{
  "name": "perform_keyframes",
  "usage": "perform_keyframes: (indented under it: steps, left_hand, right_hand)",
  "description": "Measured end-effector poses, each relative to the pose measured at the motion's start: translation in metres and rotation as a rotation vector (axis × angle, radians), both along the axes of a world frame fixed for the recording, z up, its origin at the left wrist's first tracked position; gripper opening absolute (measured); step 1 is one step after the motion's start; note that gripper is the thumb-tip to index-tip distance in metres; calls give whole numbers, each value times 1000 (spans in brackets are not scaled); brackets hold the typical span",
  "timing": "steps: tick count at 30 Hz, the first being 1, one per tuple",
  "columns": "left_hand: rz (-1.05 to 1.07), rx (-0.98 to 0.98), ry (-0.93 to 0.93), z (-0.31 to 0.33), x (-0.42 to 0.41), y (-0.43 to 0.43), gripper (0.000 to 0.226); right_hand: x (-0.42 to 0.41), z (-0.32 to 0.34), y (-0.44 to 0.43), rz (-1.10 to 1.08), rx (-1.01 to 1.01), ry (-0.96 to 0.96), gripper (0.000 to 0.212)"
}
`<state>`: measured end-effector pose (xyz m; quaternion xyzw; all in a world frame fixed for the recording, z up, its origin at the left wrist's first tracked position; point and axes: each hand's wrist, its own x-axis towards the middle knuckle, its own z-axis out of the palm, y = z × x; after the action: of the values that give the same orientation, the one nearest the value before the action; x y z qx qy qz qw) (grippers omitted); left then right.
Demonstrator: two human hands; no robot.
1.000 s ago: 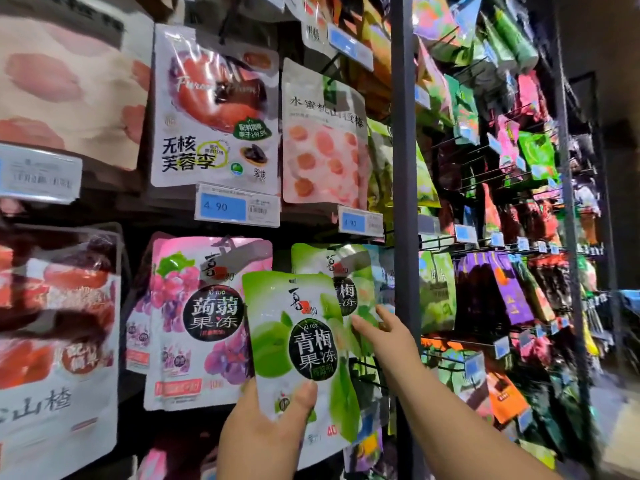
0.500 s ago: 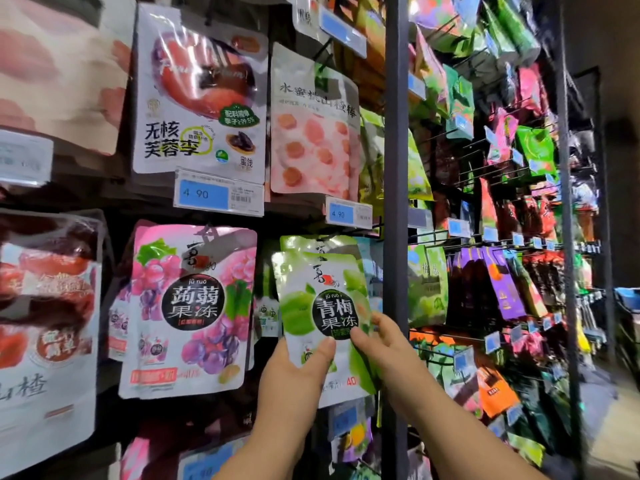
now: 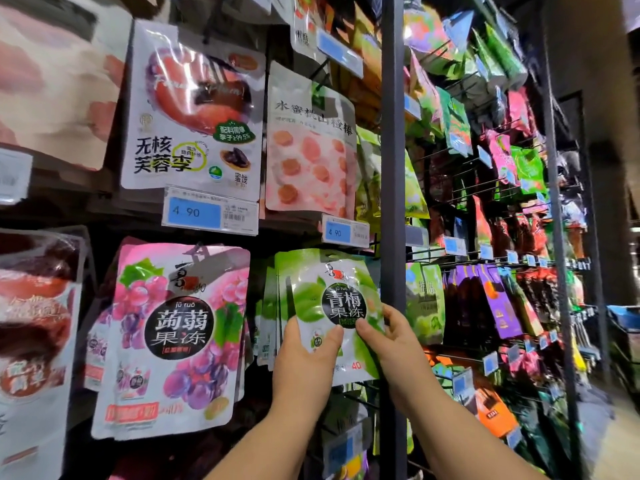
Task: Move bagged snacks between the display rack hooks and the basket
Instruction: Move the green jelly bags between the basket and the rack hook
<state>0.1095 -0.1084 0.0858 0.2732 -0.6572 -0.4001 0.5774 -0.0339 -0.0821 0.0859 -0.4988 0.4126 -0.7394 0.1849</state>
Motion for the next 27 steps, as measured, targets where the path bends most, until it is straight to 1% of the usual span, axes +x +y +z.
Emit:
perform_keyframes:
  steps: [2, 5, 7, 8, 11, 12, 13, 16, 17, 19, 22, 25, 27]
  left_hand:
    - [9, 9, -15, 3, -2, -5, 60]
    - [4, 10, -25, 7, -3, -8, 57]
    - [14, -1, -23, 8, -4, -12, 72]
    - [22, -5, -24, 8, -4, -13, 74]
    - [45, -18, -18, 9, -3, -18, 68]
    - [60, -23, -24, 9, -3, -19, 69]
    - [78, -38, -32, 9, -3, -20, 72]
    - [118, -72, -96, 4, -3, -19, 78]
    - [134, -87, -131, 2, -3, -19, 79]
    - [168, -130, -207, -3, -4, -23, 78]
    - [195, -117, -256, -6, -4, -29, 73]
    - [200, -94, -243, -12, -5, -33, 68]
    - [206, -93, -210, -18, -7, -30, 63]
  right_hand:
    - [1, 3, -2, -12, -14, -10, 33]
    - [0, 6, -7, -27, -15, -2, 34]
    - [-3, 6, -13, -31, -2, 16, 38]
    - [-3, 7, -15, -33, 8, 25, 44]
    - [-2, 9, -22, -72, 30, 37, 70]
    - [-1, 9, -24, -96, 39, 45, 75]
    - [0, 10, -27, -121, 48, 55, 75]
    - [2, 10, -33, -165, 82, 100, 60]
    - [4, 10, -34, -180, 95, 109, 59]
    - [4, 8, -35, -206, 127, 116, 65]
    - [4, 6, -40, -225, 153, 134, 74]
    - [8, 3, -38, -239, 192, 139, 72]
    - [6, -2, -34, -272, 227, 160, 66]
